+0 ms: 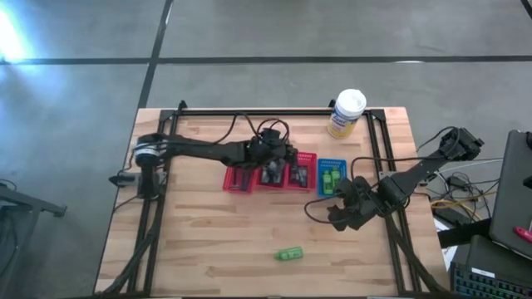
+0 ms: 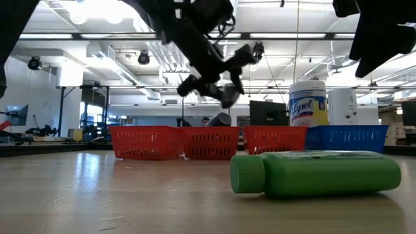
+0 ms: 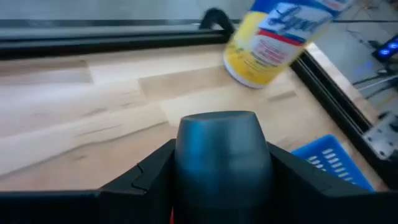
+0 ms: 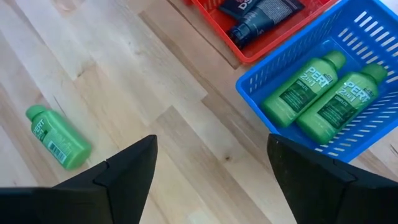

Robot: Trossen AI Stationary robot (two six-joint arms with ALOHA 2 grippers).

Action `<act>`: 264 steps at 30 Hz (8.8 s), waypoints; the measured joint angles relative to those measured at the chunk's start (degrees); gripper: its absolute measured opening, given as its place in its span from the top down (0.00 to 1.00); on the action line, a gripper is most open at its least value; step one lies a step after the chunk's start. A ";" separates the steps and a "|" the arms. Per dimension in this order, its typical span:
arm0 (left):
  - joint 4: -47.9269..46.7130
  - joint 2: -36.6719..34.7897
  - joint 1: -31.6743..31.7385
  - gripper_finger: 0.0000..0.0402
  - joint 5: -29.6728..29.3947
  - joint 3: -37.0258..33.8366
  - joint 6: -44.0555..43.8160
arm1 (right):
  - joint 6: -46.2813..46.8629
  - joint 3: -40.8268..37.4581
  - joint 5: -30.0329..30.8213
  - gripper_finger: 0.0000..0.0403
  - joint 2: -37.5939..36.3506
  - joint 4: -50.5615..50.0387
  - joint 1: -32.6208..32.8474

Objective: Pick & Place Travel size toiletries
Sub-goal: Put the deodorant into the middle red bin, then put the shampoo into the blue bin, then return to home position

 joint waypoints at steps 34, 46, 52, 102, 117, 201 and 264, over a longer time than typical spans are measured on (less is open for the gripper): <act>-8.53 1.73 -1.08 0.49 8.21 0.02 -1.65 | 0.00 -0.42 0.87 0.30 0.02 0.04 0.00; -11.08 2.03 -0.97 0.27 8.12 0.00 -1.87 | 0.58 -0.42 1.03 0.25 0.02 0.18 0.00; -5.96 -0.73 -3.21 0.28 8.85 0.01 7.24 | -1.74 -0.42 -2.47 0.27 0.02 0.32 0.55; 17.92 -76.11 -8.23 0.27 27.68 -64.46 29.80 | -25.77 1.13 -0.35 0.19 7.61 23.83 0.26; 15.06 -98.20 -8.23 0.27 26.13 -77.36 34.28 | -25.87 0.46 12.00 0.10 7.62 28.57 0.20; 7.41 -101.50 -8.25 0.27 25.93 -78.07 31.44 | -52.76 23.00 -19.71 0.10 43.23 24.36 1.62; 7.41 -101.39 -8.24 0.27 25.93 -78.07 31.44 | 31.08 -10.89 -5.35 0.39 1.38 4.43 -24.76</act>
